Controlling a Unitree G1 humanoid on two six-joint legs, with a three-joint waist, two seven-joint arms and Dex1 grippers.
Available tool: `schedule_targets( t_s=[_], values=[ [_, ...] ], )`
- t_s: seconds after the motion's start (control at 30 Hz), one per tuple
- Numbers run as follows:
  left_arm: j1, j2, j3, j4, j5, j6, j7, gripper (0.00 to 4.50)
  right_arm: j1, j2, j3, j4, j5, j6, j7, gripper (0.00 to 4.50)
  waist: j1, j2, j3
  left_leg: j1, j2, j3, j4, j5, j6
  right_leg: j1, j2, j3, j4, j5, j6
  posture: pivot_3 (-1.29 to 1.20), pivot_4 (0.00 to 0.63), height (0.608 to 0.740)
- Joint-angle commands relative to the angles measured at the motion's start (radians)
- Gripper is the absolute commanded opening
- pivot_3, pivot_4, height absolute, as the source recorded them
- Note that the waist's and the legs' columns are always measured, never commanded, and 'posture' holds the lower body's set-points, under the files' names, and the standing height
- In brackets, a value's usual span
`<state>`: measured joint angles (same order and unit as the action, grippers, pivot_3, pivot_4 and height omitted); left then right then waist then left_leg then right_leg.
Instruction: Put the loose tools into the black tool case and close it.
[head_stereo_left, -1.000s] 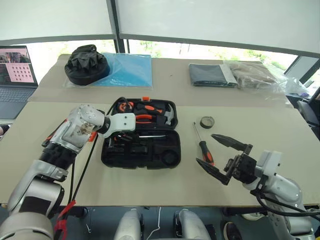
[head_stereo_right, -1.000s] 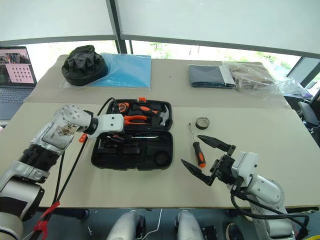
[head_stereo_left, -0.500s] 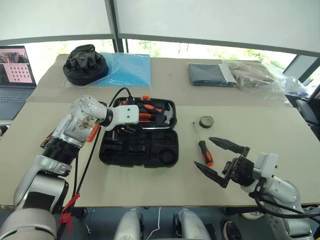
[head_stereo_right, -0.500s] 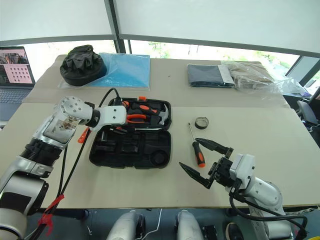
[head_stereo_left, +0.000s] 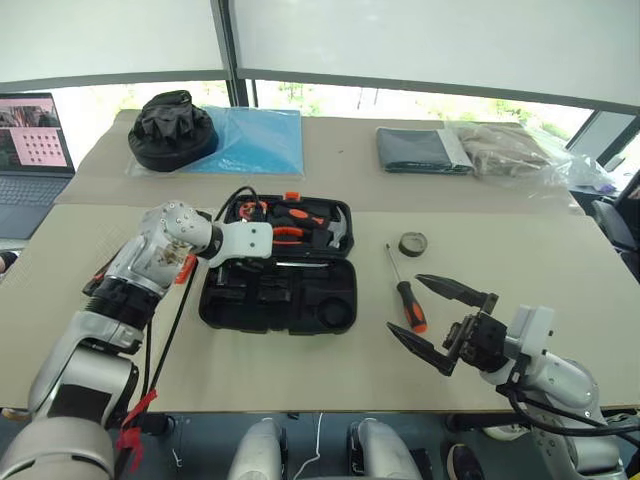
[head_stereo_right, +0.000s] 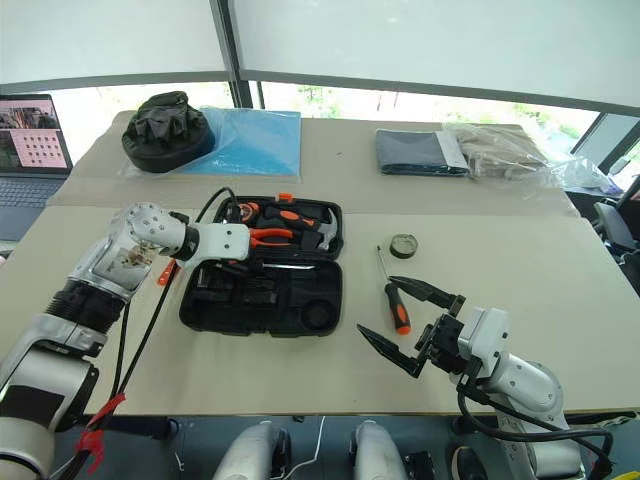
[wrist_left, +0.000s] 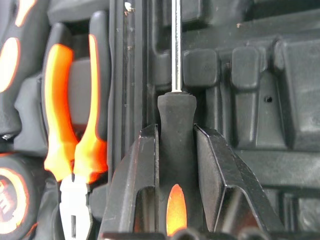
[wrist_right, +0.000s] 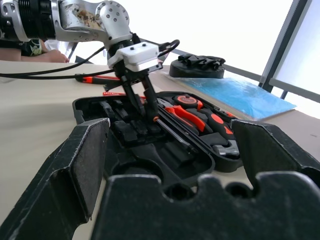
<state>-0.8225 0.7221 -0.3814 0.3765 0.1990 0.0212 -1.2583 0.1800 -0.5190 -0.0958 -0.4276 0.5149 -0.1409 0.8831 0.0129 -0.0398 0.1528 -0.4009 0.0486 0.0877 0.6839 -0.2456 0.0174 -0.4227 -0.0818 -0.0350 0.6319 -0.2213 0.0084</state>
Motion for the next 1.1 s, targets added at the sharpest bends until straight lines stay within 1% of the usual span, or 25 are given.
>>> schedule_targets(
  t_s=[0.03,0.33,0.37,0.4,0.43,0.47,0.5,0.53,0.73,0.77,0.8,0.83,0.87,0.9,1.0,1.03,1.1],
  values=[
    [0.023,0.025,0.005,-0.025,0.021,0.012,0.0,0.64,0.002,0.001,-0.014,-0.038,0.016,-0.006,-0.001,4.5,-0.001,0.0,0.0,0.0,0.0,0.0,0.0,0.0,0.0,0.0,0.0,0.0,0.0,0.0,0.0,0.0,0.15,0.74],
    [0.039,0.023,0.002,-0.064,0.032,0.11,-0.015,0.64,-0.005,0.005,-0.001,-0.035,0.015,-0.001,-0.003,4.5,-0.001,0.0,0.0,0.001,0.0,0.0,0.0,0.0,0.0,0.0,0.0,0.001,0.0,0.0,0.001,0.0,0.15,0.74],
    [0.037,0.018,0.009,-0.068,0.027,0.111,-0.011,1.6,-0.007,0.005,-0.001,-0.034,0.016,-0.001,-0.003,4.5,-0.001,0.0,0.0,0.001,0.0,0.0,0.0,0.0,0.0,0.0,0.0,0.001,0.0,0.0,0.001,0.0,0.15,0.74],
    [0.03,0.012,0.027,-0.075,0.0,0.11,-0.018,1.79,-0.008,0.005,0.0,-0.034,0.016,0.0,-0.002,4.5,-0.001,0.0,0.0,0.001,0.0,0.0,0.0,0.0,0.0,0.0,0.0,0.001,0.0,0.0,0.001,0.0,0.15,0.74],
    [0.024,0.003,0.048,-0.08,-0.025,0.111,-0.018,2.22,-0.009,0.005,0.0,-0.033,0.016,0.001,-0.003,4.5,-0.001,0.0,0.0,0.001,0.0,0.0,0.0,0.0,0.0,0.0,0.0,0.001,0.0,0.0,0.001,0.0,0.15,0.74],
    [0.015,-0.006,0.073,-0.082,-0.051,0.101,-0.011,2.47,-0.007,0.005,0.0,-0.034,0.017,0.001,-0.003,4.5,0.002,0.0,0.0,0.001,0.0,0.0,0.0,0.0,0.0,0.0,0.0,0.001,0.0,0.0,0.001,0.0,0.15,0.74],
    [0.009,-0.011,0.089,-0.084,-0.068,0.095,-0.006,2.82,-0.006,0.005,0.0,-0.036,0.018,0.001,-0.003,4.5,0.005,0.0,0.0,0.0,0.0,0.0,0.0,0.0,0.0,0.0,0.0,0.001,0.0,0.0,0.001,0.0,0.15,0.74],
    [0.004,-0.012,0.105,-0.082,-0.085,0.072,-0.006,3.0,-0.004,0.005,0.0,-0.037,0.019,0.002,-0.003,4.5,0.01,0.0,0.0,0.0,0.0,0.0,0.0,0.0,0.0,0.0,0.0,0.001,0.0,0.0,0.001,0.0,0.15,0.74],
    [0.021,-0.013,0.195,-0.015,-0.173,-0.011,0.021,3.0,-0.002,0.006,0.005,-0.045,0.019,0.01,-0.009,4.5,0.008,0.0,0.0,-0.004,0.0,-0.001,0.004,0.0,0.001,-0.001,0.001,0.001,0.0,0.001,0.0,0.0,0.15,0.74],
    [0.027,-0.017,0.206,0.0,-0.184,-0.015,0.026,2.49,-0.002,0.007,0.006,-0.045,0.019,0.011,-0.011,4.5,0.007,0.0,0.0,-0.004,0.0,-0.001,0.004,0.0,0.001,-0.001,0.001,0.001,0.0,0.002,-0.001,0.0,0.15,0.74],
    [0.04,-0.021,0.218,0.016,-0.2,0.0,0.026,2.35,-0.003,0.008,0.006,-0.046,0.019,0.012,-0.012,4.5,0.006,0.0,0.0,-0.004,0.0,-0.001,0.004,0.0,0.001,-0.001,0.002,0.001,0.0,0.002,-0.001,0.0,0.15,0.74],
    [0.055,-0.038,0.238,0.05,-0.222,-0.01,0.04,2.07,-0.004,0.01,0.008,-0.045,0.017,0.012,-0.014,4.5,0.004,0.001,0.0,-0.004,0.001,-0.001,0.004,0.0,0.001,-0.001,0.002,0.001,0.0,0.002,-0.001,0.0,0.15,0.74],
    [0.067,-0.053,0.252,0.075,-0.237,-0.005,0.052,1.58,-0.005,0.012,0.008,-0.045,0.016,0.011,-0.016,4.5,0.002,0.001,0.0,-0.003,0.001,-0.001,0.004,0.0,0.001,0.0,0.002,0.001,0.0,0.002,-0.001,0.0,0.15,0.74],
    [0.078,-0.068,0.261,0.105,-0.245,-0.025,0.063,1.3,-0.007,0.014,0.01,-0.043,0.013,0.011,-0.019,4.5,0.001,0.001,0.0,-0.003,0.001,-0.001,0.004,0.0,0.001,0.0,0.002,0.001,0.001,0.002,-0.001,0.0,0.15,0.74],
    [0.097,-0.092,0.259,0.15,-0.244,-0.079,0.066,0.19,-0.015,0.018,0.009,-0.036,0.008,0.008,-0.02,4.5,0.0,0.001,0.0,-0.003,0.001,-0.001,0.004,0.0,0.001,0.0,0.003,0.001,0.0,0.002,-0.001,0.0,0.15,0.74],
    [0.102,-0.101,0.261,0.151,-0.253,-0.078,0.06,0.07,-0.016,0.019,0.007,-0.034,0.008,0.008,-0.019,4.5,0.0,0.001,0.0,-0.004,0.001,-0.001,0.005,0.0,0.001,-0.001,0.003,0.001,0.0,0.002,-0.001,0.0,0.15,0.74],
    [0.112,-0.11,0.258,0.155,-0.26,-0.075,0.055,0.07,-0.02,0.018,0.003,-0.03,0.008,0.006,-0.018,4.5,0.002,0.001,0.0,-0.005,0.001,-0.001,0.005,0.0,0.001,-0.001,0.003,0.0,0.0,0.002,-0.002,0.0,0.15,0.74]
  ],
)
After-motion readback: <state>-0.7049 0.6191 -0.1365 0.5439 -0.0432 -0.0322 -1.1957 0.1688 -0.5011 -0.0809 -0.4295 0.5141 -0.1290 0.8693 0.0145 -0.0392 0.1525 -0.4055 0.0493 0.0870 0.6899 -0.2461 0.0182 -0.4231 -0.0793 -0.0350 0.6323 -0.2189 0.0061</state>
